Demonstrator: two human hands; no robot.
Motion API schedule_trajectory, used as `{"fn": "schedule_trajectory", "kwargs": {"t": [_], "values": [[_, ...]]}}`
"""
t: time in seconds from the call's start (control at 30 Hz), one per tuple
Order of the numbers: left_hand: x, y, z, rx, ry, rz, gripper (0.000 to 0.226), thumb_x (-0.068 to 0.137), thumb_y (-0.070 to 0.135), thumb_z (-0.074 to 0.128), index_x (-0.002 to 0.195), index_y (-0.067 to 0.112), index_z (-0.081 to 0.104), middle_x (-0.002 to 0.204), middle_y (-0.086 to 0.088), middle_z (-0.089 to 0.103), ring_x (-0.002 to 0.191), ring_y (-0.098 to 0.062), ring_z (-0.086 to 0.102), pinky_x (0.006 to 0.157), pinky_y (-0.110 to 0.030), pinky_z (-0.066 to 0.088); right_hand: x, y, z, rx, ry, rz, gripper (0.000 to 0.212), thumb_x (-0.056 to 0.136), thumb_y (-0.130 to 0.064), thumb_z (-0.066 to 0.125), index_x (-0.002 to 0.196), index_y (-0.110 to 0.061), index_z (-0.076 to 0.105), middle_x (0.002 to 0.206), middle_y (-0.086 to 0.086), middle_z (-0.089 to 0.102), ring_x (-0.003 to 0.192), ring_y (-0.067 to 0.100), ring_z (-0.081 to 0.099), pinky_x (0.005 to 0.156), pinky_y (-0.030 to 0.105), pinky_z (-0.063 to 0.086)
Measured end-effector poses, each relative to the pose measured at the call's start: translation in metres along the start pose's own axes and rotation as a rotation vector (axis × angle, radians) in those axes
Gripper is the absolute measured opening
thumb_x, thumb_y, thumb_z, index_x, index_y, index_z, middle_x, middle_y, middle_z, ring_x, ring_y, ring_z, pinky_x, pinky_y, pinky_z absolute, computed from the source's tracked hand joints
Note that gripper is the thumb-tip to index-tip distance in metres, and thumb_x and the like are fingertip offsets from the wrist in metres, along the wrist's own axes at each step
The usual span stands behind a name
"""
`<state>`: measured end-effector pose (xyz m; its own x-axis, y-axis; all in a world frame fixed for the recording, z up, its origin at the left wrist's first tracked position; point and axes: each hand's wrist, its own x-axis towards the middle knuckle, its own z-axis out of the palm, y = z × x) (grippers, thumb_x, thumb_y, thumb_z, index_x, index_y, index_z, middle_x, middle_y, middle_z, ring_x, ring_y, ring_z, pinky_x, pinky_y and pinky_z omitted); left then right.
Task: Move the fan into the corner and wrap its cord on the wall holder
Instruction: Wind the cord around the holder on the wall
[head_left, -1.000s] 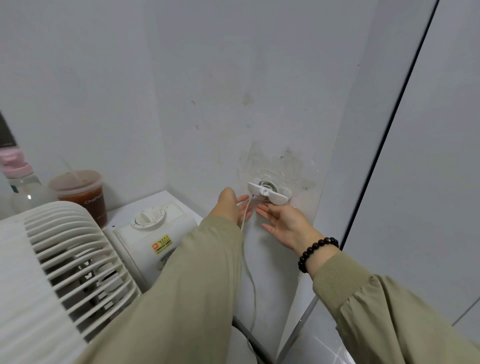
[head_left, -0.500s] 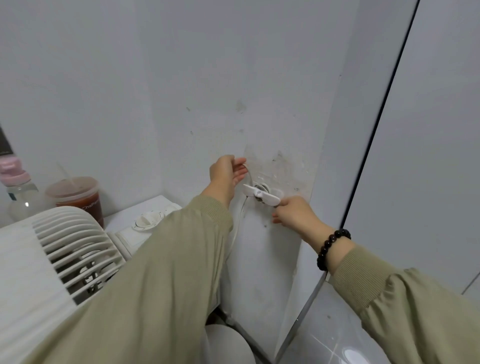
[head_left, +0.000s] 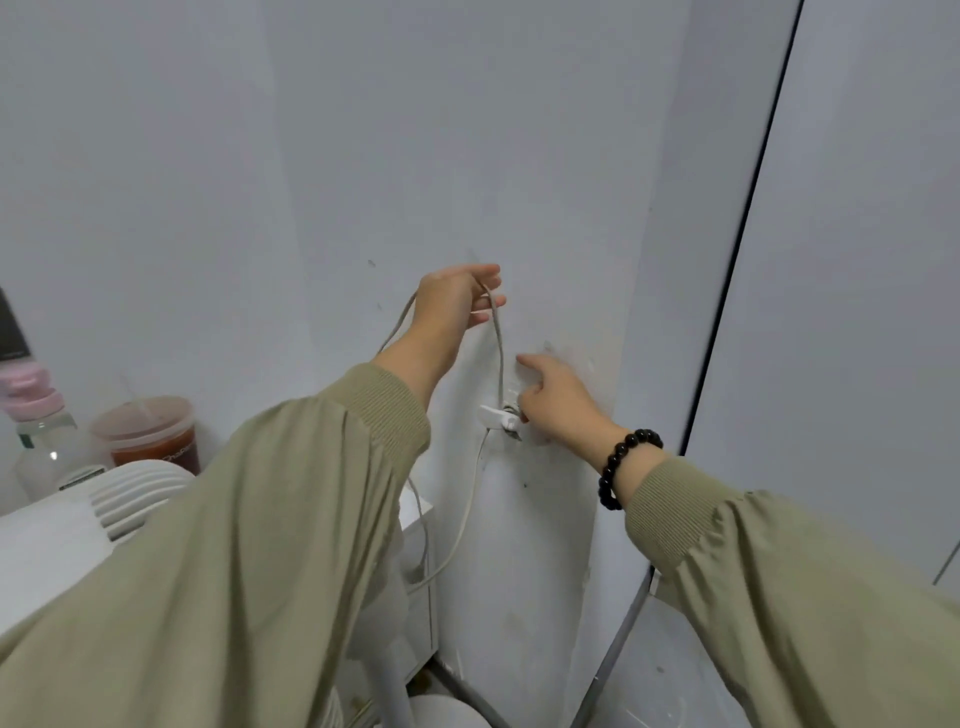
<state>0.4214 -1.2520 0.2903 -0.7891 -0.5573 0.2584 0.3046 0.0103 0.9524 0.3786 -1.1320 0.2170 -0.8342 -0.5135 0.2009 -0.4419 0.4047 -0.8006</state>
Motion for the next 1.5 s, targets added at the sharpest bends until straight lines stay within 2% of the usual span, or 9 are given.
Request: {"fn": "schedule_trajectory", "kwargs": {"t": [0.17, 0.27, 0.4, 0.5, 0.8, 1.03, 1.23, 1.37, 1.5], "values": [[-0.012, -0.002, -0.014, 0.658, -0.048, 0.310, 0.056, 0.079, -0.010, 0.036, 0.125, 0.012, 0.057, 0.118, -0.006, 0.063, 0.104, -0.020, 0.059, 0.087, -0.030, 0.047, 0.004, -0.014, 0.004, 0.231, -0.099, 0.130, 0.010, 0.088, -0.013, 0.056, 0.080, -0.015, 0.052, 0.056, 0.006, 0.047, 0.034, 0.014, 0.041, 0.036, 0.018, 0.035], [-0.013, -0.009, -0.033, 1.406, 0.023, 0.436, 0.048, 0.082, -0.004, 0.039, 0.124, 0.017, 0.051, 0.097, -0.006, 0.061, 0.090, -0.028, 0.056, 0.067, -0.031, 0.041, 0.002, -0.008, -0.003, -0.050, 0.102, 0.064, 0.042, 0.089, -0.026, 0.056, 0.052, -0.016, 0.039, 0.049, -0.001, 0.042, 0.042, 0.013, 0.043, 0.042, 0.021, 0.032], [-0.017, -0.014, -0.036, 1.598, 0.139, 0.437, 0.023, 0.088, -0.001, 0.040, 0.095, 0.009, 0.059, 0.061, 0.001, 0.037, 0.066, -0.024, 0.044, 0.046, -0.025, 0.022, -0.004, -0.002, -0.007, 0.022, 0.286, 0.099, 0.030, 0.088, -0.015, 0.048, 0.069, 0.005, 0.060, 0.058, 0.007, 0.049, 0.056, 0.022, 0.046, 0.053, 0.026, 0.038], [-0.026, -0.010, -0.019, 1.703, 0.069, 0.619, 0.023, 0.083, -0.005, 0.042, 0.092, 0.009, 0.059, 0.056, 0.002, 0.031, 0.064, -0.024, 0.041, 0.044, -0.025, 0.015, -0.010, -0.008, -0.010, -0.062, 0.345, 0.056, 0.031, 0.085, -0.009, 0.046, 0.054, -0.009, 0.042, 0.051, 0.001, 0.039, 0.050, 0.019, 0.037, 0.045, 0.024, 0.028], [-0.049, -0.013, -0.015, 1.740, 0.026, 0.691, 0.015, 0.084, -0.001, 0.040, 0.078, 0.011, 0.045, 0.078, -0.005, 0.039, 0.074, -0.023, 0.037, 0.054, -0.031, 0.026, -0.025, -0.015, -0.041, 0.049, 0.389, 0.040, 0.031, 0.086, -0.018, 0.046, 0.068, 0.002, 0.061, 0.061, 0.013, 0.047, 0.049, 0.025, 0.045, 0.054, 0.031, 0.041], [-0.068, -0.001, 0.000, 1.858, -0.079, 0.794, 0.021, 0.081, -0.006, 0.040, 0.083, 0.014, 0.037, 0.061, 0.000, 0.040, 0.061, -0.025, 0.042, 0.044, -0.025, 0.015, -0.045, -0.026, -0.058, -0.642, 0.428, -0.209, 0.039, 0.095, -0.028, 0.041, 0.061, -0.008, 0.047, 0.059, 0.002, 0.047, 0.064, 0.028, 0.048, 0.046, 0.028, 0.028], [-0.066, -0.002, -0.024, 1.673, 0.082, 0.287, 0.028, 0.097, 0.020, 0.038, 0.099, 0.008, 0.063, 0.100, -0.011, 0.065, 0.092, -0.032, 0.061, 0.068, -0.030, 0.041, -0.050, -0.018, -0.074, 0.609, 0.359, 0.220, 0.034, 0.099, -0.021, 0.037, 0.074, -0.005, 0.052, 0.062, 0.013, 0.056, 0.045, 0.020, 0.056, 0.037, 0.020, 0.047], [-0.059, 0.000, -0.045, 1.174, 0.192, 0.009, 0.057, 0.098, 0.046, 0.032, 0.088, 0.000, 0.064, 0.085, -0.014, 0.070, 0.074, -0.030, 0.066, 0.064, -0.028, 0.047, -0.057, -0.010, -0.088, 0.675, 0.224, 0.209, 0.027, 0.097, -0.020, 0.047, 0.074, -0.008, 0.053, 0.071, 0.012, 0.060, 0.053, 0.015, 0.063, 0.046, 0.021, 0.053], [-0.052, 0.027, -0.041, 0.714, 0.335, 0.166, 0.059, 0.095, 0.047, 0.040, 0.072, -0.001, 0.067, 0.072, -0.017, 0.069, 0.069, -0.033, 0.067, 0.069, -0.038, 0.056, -0.058, -0.009, -0.095, 0.670, 0.121, 0.200, 0.017, 0.095, -0.010, 0.050, 0.079, -0.007, 0.054, 0.078, 0.013, 0.062, 0.068, 0.020, 0.065, 0.059, 0.024, 0.054]]}}
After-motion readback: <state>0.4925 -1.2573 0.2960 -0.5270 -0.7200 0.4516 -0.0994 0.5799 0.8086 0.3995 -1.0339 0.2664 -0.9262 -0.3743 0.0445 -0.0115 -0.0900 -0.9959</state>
